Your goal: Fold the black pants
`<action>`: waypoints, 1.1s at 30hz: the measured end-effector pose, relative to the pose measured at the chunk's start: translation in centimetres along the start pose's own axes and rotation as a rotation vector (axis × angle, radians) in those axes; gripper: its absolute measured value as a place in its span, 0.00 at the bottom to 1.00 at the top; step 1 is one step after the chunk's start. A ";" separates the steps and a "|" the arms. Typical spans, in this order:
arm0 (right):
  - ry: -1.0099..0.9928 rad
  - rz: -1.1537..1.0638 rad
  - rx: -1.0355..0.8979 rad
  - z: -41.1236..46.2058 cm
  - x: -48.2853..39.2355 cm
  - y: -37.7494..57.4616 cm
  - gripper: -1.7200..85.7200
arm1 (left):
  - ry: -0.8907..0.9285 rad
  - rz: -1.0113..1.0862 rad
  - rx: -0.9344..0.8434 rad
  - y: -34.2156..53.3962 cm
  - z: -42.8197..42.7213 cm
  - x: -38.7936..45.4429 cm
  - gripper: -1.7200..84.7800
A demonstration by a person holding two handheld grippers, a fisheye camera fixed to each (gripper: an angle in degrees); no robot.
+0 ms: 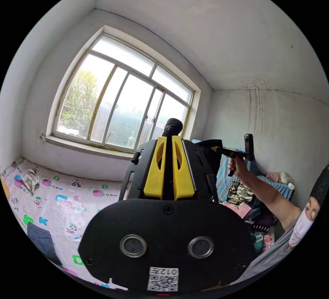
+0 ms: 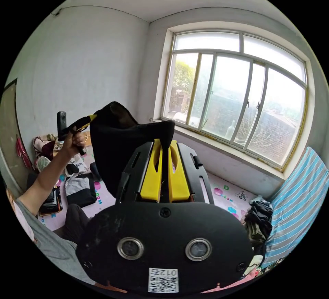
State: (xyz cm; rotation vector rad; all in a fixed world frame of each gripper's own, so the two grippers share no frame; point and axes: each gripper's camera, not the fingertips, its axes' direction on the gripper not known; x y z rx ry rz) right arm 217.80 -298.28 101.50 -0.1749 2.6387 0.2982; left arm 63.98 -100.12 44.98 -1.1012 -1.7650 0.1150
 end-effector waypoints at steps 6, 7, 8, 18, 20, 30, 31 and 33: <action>0.087 0.075 0.042 5.5 -3.4 2.3 0.02 | 0.007 0.046 -0.018 0.3 -0.5 5.3 0.04; 0.117 0.071 0.033 6.9 -4.0 3.1 0.02 | 0.015 0.044 -0.017 0.4 -0.5 5.7 0.03; 0.147 0.070 0.025 8.1 -4.3 4.0 0.02 | 0.031 0.042 -0.013 0.6 -0.4 6.6 0.03; 0.336 0.163 0.151 4.7 0.4 10.2 0.02 | 0.304 0.188 -0.039 1.0 2.8 20.3 0.03; 0.419 0.141 0.192 1.1 0.5 10.8 0.02 | 0.373 0.245 -0.044 1.3 3.6 23.7 0.03; 0.380 0.051 0.292 0.9 -0.3 8.6 0.02 | 0.566 0.294 -0.040 3.0 6.5 28.9 0.03; 0.343 0.032 0.276 4.2 -0.4 8.3 0.02 | 0.556 0.291 -0.036 3.2 6.5 28.4 0.03; 0.276 0.002 0.234 10.5 -0.5 8.1 0.02 | 0.489 0.257 -0.023 4.2 6.1 25.4 0.03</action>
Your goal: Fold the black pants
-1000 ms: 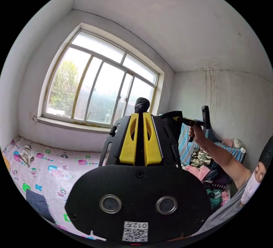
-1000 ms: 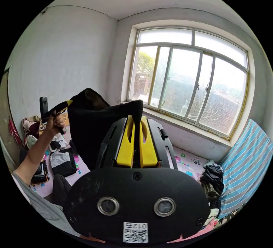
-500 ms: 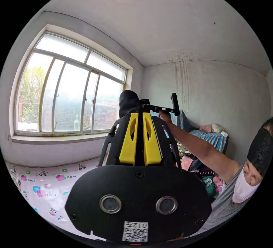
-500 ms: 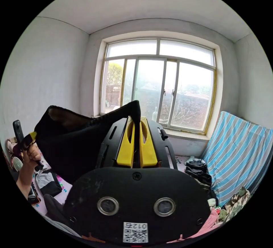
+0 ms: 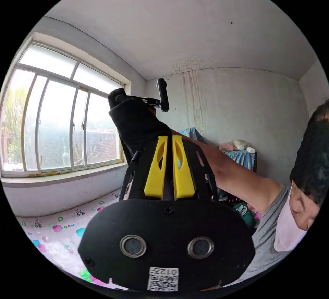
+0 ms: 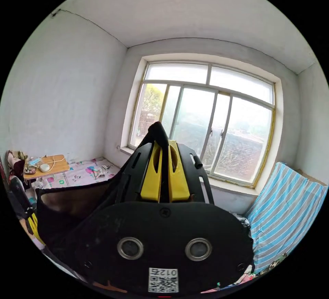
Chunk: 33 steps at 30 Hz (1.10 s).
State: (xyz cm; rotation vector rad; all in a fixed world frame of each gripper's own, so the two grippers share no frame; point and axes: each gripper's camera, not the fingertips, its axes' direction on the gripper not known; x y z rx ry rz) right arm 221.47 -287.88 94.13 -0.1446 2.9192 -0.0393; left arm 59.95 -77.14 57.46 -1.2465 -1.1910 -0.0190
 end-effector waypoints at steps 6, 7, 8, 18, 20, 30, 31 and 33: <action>-0.372 -0.037 -0.209 26.7 -9.3 12.3 0.04 | -0.348 -0.149 -0.062 8.2 -7.7 -8.5 0.03; -0.450 -0.031 -0.257 32.1 -12.2 16.3 0.04 | -0.393 -0.167 -0.081 9.4 -8.6 -9.4 0.03; -0.518 -0.018 -0.314 37.1 -15.3 20.6 0.05 | -0.482 -0.215 -0.130 12.1 -10.6 -11.3 0.03; -0.924 0.217 -0.845 47.3 -21.5 51.7 0.09 | -1.074 -0.983 -0.240 36.1 -34.8 -22.1 0.03; -0.959 0.274 -0.932 43.1 -15.4 57.0 0.09 | -1.091 -0.943 -0.262 36.3 -35.1 -21.9 0.03; -0.771 0.437 -1.111 17.3 22.3 61.1 0.09 | -0.820 -0.688 -0.606 36.6 -22.6 -27.2 0.03; -0.710 0.404 -1.099 14.0 27.9 57.5 0.09 | -0.821 -0.665 -0.628 36.6 -21.9 -27.5 0.03; -0.599 0.323 -1.078 9.0 35.9 51.0 0.08 | -0.840 -0.603 -0.703 36.9 -19.8 -29.0 0.03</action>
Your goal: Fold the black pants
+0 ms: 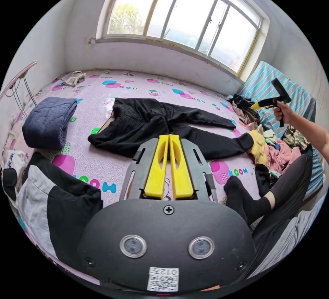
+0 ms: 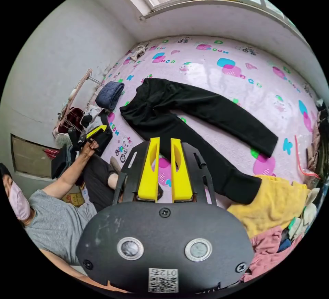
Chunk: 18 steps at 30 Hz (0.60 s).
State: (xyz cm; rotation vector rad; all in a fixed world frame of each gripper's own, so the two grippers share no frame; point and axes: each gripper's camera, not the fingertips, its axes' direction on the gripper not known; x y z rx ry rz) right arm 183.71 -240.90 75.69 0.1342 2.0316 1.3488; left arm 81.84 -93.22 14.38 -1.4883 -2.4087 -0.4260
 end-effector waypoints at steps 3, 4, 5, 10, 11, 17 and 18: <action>0.275 -0.096 0.059 -17.0 -0.4 2.9 0.08 | -0.002 0.061 -0.065 -1.9 2.5 0.0 0.03; 0.377 -0.149 0.082 -22.4 -1.1 4.3 0.08 | 0.003 0.066 -0.077 -2.3 3.0 -0.2 0.03; 0.460 -0.181 0.110 -26.9 -1.2 5.9 0.08 | 0.015 0.068 -0.100 -3.0 3.8 -0.5 0.03; 0.413 0.171 0.224 -36.7 9.2 14.2 0.04 | 0.114 -0.050 -0.225 -5.3 6.7 -4.9 0.04; 0.293 0.280 0.206 -37.2 13.4 16.8 0.05 | 0.145 -0.134 -0.247 -5.5 7.2 -6.9 0.04; -0.173 0.881 0.391 -42.2 28.8 33.9 0.13 | 0.215 -0.538 -0.250 -5.7 8.1 -17.3 0.10; -0.193 0.923 0.414 -43.2 29.6 35.1 0.14 | 0.197 -0.568 -0.251 -6.1 8.2 -18.7 0.12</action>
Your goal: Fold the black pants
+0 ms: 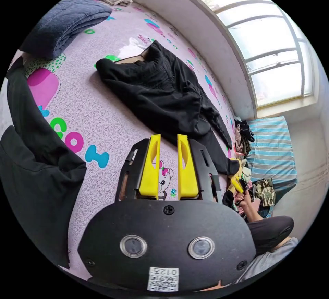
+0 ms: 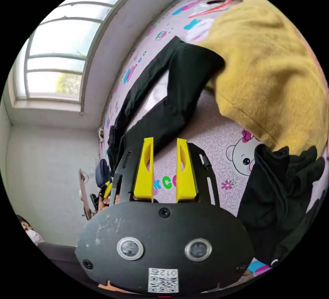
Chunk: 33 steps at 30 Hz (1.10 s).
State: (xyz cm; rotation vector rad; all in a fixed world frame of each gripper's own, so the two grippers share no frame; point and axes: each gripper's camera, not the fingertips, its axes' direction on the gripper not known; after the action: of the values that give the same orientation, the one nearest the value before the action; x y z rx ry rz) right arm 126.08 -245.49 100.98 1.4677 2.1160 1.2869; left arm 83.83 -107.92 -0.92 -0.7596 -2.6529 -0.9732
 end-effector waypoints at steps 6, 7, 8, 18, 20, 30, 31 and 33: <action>-0.109 0.120 0.137 -14.8 -1.6 -5.4 0.17 | 0.049 -0.188 0.049 -5.1 -0.4 -4.3 0.17; -0.134 0.122 0.146 -17.4 -3.1 -6.9 0.18 | 0.056 -0.209 0.058 -5.5 -0.4 -4.8 0.17; -0.150 0.125 0.144 -19.8 -4.8 -8.5 0.18 | 0.067 -0.242 0.077 -6.4 -0.5 -5.6 0.17; -0.203 0.057 0.093 -37.7 -22.3 -14.4 0.04 | 0.041 -0.304 0.067 -10.6 -1.2 -8.6 0.09; -0.257 -0.015 0.123 -44.4 -28.2 -14.0 0.03 | 0.126 -0.275 0.115 -10.2 -2.9 -8.5 0.09; -0.370 -0.129 0.224 -70.0 -45.5 -5.8 0.02 | 0.274 -0.093 0.188 -2.3 -12.5 -4.5 0.08; -0.409 -0.136 0.247 -73.1 -47.5 -4.4 0.02 | 0.286 -0.087 0.193 -1.6 -12.9 -4.2 0.08; -0.449 -0.173 0.294 -77.8 -51.0 -2.5 0.02 | 0.316 -0.035 0.228 1.4 -15.2 -2.1 0.08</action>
State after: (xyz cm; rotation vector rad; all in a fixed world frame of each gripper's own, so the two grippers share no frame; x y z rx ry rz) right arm 98.01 -329.20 130.45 1.4708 2.1171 0.5346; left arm 86.68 -117.70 10.57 -0.4671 -2.4499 -0.7124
